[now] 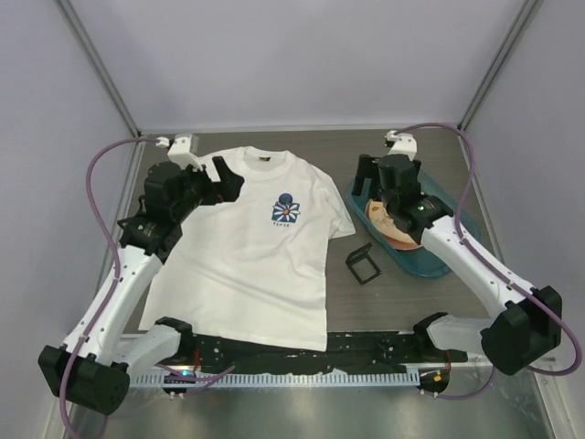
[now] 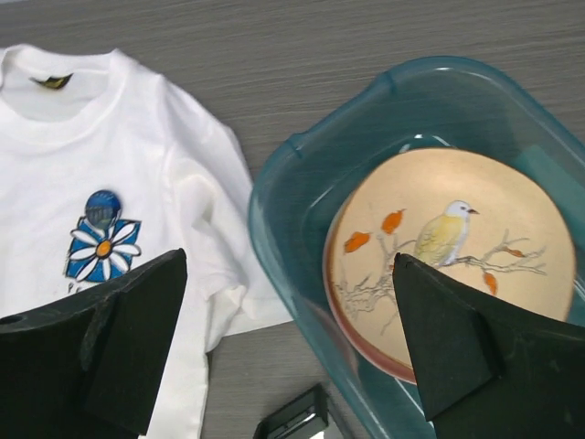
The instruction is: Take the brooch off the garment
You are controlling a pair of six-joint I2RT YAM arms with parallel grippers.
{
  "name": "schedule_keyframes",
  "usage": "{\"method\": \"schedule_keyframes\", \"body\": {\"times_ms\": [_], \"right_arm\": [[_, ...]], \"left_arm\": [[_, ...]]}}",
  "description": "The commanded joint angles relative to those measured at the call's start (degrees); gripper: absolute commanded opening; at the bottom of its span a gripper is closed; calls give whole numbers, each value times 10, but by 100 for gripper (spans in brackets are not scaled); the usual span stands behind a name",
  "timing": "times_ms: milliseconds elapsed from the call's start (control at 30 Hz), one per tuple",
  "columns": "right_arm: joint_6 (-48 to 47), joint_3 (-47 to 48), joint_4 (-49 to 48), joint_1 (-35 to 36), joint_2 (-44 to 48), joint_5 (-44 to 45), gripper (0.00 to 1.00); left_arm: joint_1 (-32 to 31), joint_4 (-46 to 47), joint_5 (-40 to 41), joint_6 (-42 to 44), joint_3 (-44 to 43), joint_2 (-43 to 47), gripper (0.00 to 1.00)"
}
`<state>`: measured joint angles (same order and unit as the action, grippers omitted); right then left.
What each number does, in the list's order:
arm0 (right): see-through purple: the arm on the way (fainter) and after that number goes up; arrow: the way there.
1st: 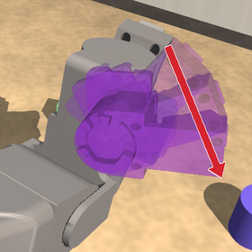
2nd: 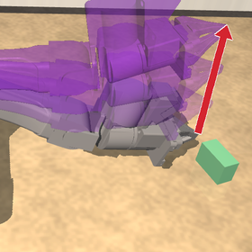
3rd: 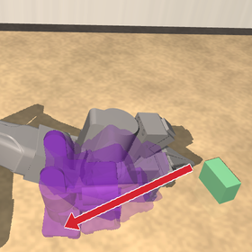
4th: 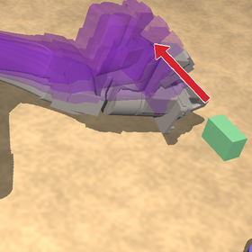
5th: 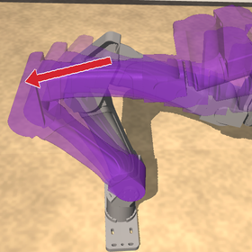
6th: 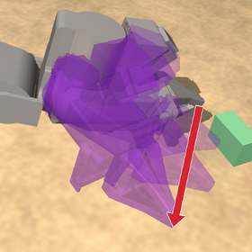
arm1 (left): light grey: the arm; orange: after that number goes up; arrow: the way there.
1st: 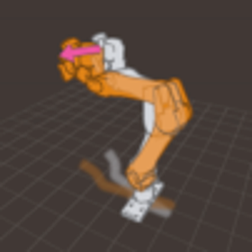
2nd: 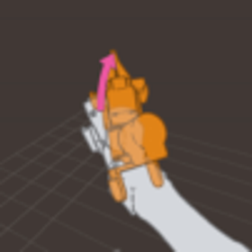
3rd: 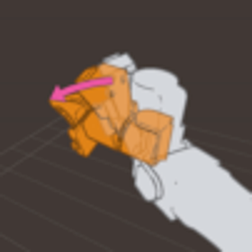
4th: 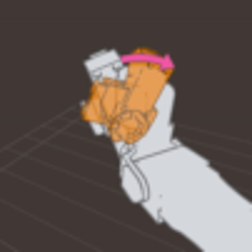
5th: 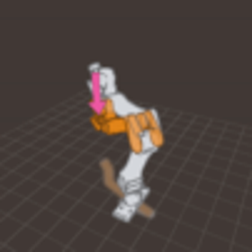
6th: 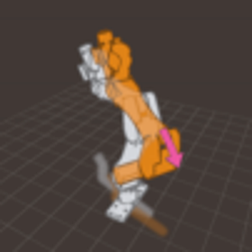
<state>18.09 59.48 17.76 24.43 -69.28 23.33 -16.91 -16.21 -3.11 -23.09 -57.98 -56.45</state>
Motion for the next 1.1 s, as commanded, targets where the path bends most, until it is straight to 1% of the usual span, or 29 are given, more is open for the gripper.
{"method": "schedule_keyframes", "body": {"times_ms": [0, 67, 100, 167, 200, 300, 367, 400, 433, 500, 533, 567, 600, 633, 667, 700, 733, 767, 800, 833, 867, 900, 1000, 1067], "right_arm": [[-3, 48, -19, 55, -38, -14, 100], [-4, 65, -30, 67, -52, -63, 100], [0, 74, -29, 72, -73, -78, 100], [12, 98, -29, 79, -94, -114, 100], [24, 104, -30, 80, -116, -123, 100], [34, 128, -31, 83, -152, -165, 100], [43, 141, -40, 83, -187, -180, 100], [47, 146, -41, 83, -200, -195, 100], [59, 154, -44, 84, -221, -199, 99], [71, 158, -52, 87, -242, -215, 96], [79, 164, -61, 89, -262, -220, 93], [84, 166, -65, 90, -270, -225, 90], [86, 170, -68, 90, -280, -225, 87], [89, 178, -72, 90, -291, -249, 84], [90, 181, -72, 90, -306, -251, 81], [91, 186, -74, 90, -315, -252, 78], [91, 195, -73, 90, -324, -253, 72], [89, 201, -74, 90, -340, -253, 69], [88, 205, -73, 90, -346, -254, 68], [85, 215, -71, 90, -353, -254, 63], [84, 219, -69, 90, -361, -255, 61], [84, 223, -69, 89, -371, -256, 60], [71, 244, -56, 87, -398, -274, 59], [65, 270, -46, 84, -412, -283, 58]], "left_arm": [[-1, -14, -76, 5, -40, -60, 100], [-1, -24, -97, 3, -56, -86, 100], [-1, -39, -100, -2, -63, -115, 100], [-1, -53, -112, -10, -88, -144, 100], [-1, -68, -120, -18, -100, -176, 96], [-1, -87, -161, -30, -143, -237, 83], [-1, -102, -179, -49, -178, -271, 77], [-2, -106, -200, -55, -187, -288, 70], [-2, -108, -208, -67, -197, -324, 67], [-6, -107, -212, -77, -219, -359, 59], [-8, -108, -211, -78, -228, -391, 58], [-9, -123, -211, -81, -257, -412, 58], [-14, -131, -211, -84, -273, -432, 55], [-15, -137, -216, -85, -288, -473, 53], [-21, -155, -219, -87, -327, -494, 51], [-23, -170, -221, -86, -350, -515, 47], [-27, -185, -219, -84, -373, -541, 44], [-30, -217, -222, -82, -418, -582, 41], [-34, -225, -227, -81, -437, -603, 38], [-33, -232, -230, -81, -451, -618, 36], [-35, -239, -222, -82, -468, -643, 34], [-35, -238, -219, -84, -472, -650, 30], [-35, -231, -189, -83, -476, -674, 26], [-34, -230, -183, -83, -476, -684, 20]]}}
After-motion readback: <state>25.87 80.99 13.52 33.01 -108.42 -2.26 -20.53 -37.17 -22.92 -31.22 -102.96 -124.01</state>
